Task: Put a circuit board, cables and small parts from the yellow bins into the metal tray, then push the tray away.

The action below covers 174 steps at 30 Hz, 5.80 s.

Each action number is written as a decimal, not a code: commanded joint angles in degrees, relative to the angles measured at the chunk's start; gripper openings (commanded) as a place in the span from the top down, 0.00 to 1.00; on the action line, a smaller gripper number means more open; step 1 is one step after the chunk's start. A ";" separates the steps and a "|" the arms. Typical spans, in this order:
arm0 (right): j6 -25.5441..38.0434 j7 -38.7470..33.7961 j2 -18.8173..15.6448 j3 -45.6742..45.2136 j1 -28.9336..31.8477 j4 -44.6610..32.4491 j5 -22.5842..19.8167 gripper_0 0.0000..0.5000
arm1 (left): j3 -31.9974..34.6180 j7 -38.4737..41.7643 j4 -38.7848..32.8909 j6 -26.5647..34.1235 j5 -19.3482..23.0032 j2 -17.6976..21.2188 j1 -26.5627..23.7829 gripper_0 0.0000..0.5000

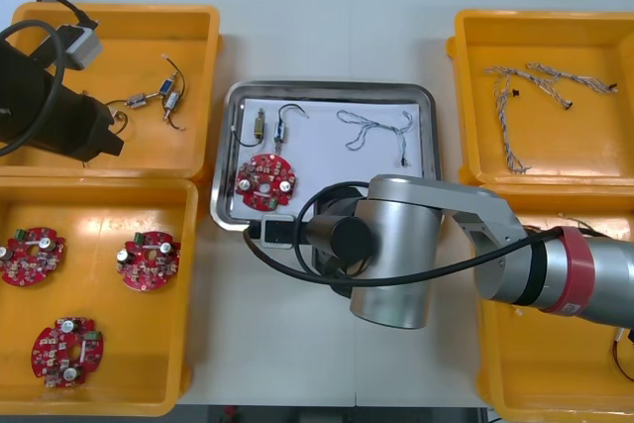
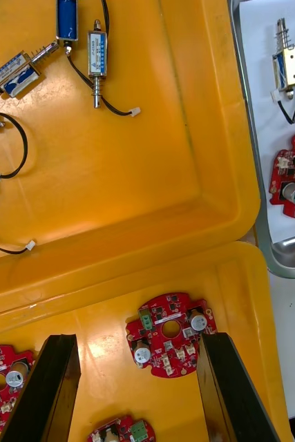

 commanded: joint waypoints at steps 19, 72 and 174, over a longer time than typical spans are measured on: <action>-8.08 -0.05 -1.60 0.91 -8.01 7.68 0.50 1.00 | 1.69 -0.54 -1.81 0.35 0.20 2.34 0.92 0.00; -21.35 1.27 -4.42 0.91 -16.45 17.88 0.24 1.00 | 1.69 -0.54 -1.81 0.35 0.20 2.34 0.92 0.00; -11.33 5.66 -1.52 2.58 -18.64 12.87 -3.89 0.00 | 1.69 -0.54 -1.81 0.35 0.20 2.34 0.92 0.00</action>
